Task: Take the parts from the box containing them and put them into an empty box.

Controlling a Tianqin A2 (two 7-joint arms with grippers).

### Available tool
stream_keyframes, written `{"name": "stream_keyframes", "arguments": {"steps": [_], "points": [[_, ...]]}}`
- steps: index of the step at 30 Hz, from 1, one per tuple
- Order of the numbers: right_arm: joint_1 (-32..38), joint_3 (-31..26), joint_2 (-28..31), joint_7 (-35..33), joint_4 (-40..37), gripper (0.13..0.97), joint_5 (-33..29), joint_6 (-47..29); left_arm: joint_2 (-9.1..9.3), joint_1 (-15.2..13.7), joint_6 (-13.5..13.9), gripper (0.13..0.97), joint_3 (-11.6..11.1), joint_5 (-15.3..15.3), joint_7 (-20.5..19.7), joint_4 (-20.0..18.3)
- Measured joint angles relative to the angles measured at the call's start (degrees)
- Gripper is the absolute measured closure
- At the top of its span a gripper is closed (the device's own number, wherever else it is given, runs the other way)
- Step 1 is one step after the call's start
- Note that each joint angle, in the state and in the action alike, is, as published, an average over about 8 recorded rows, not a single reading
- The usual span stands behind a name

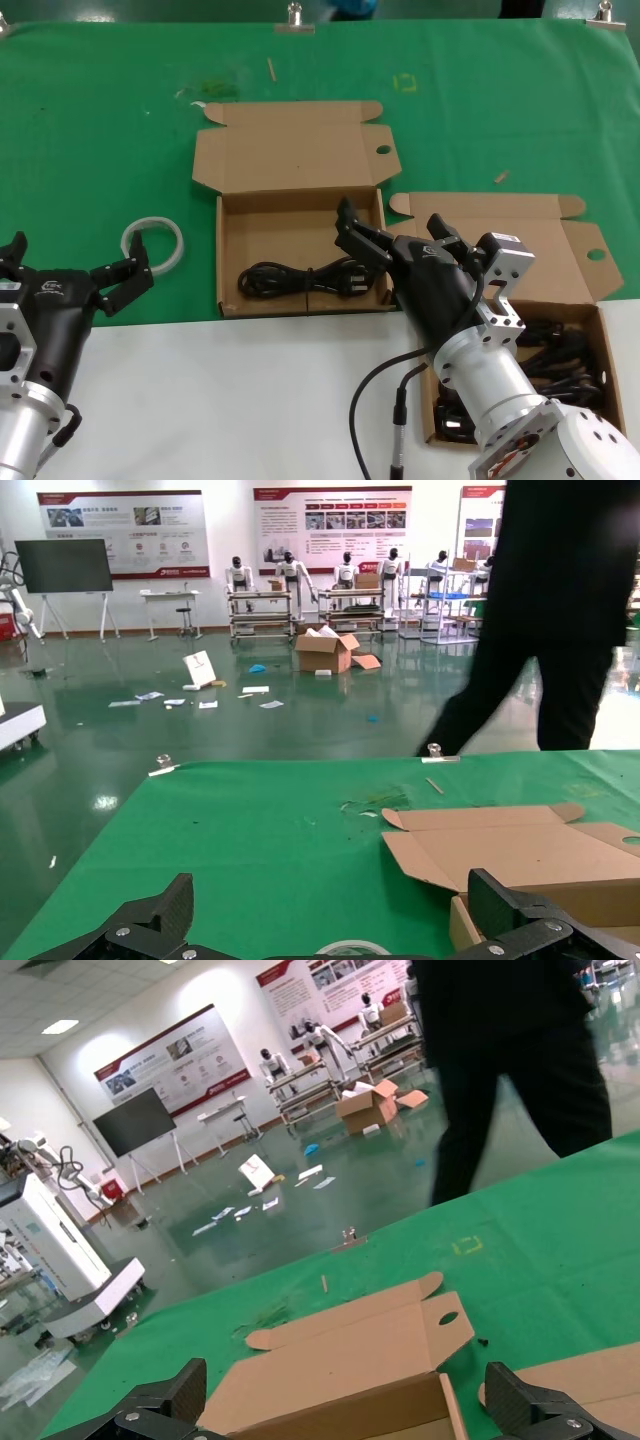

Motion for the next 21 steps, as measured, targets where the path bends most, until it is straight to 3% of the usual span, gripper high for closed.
{"name": "stream_keyframes", "arguments": {"steps": [21], "points": [[-1.94,4.48,0.00,2.09,0.60,0.129,-6.67,-2.25,0.00,0.00,0.00,0.132,0.00,-0.01,0.00,0.00]]}}
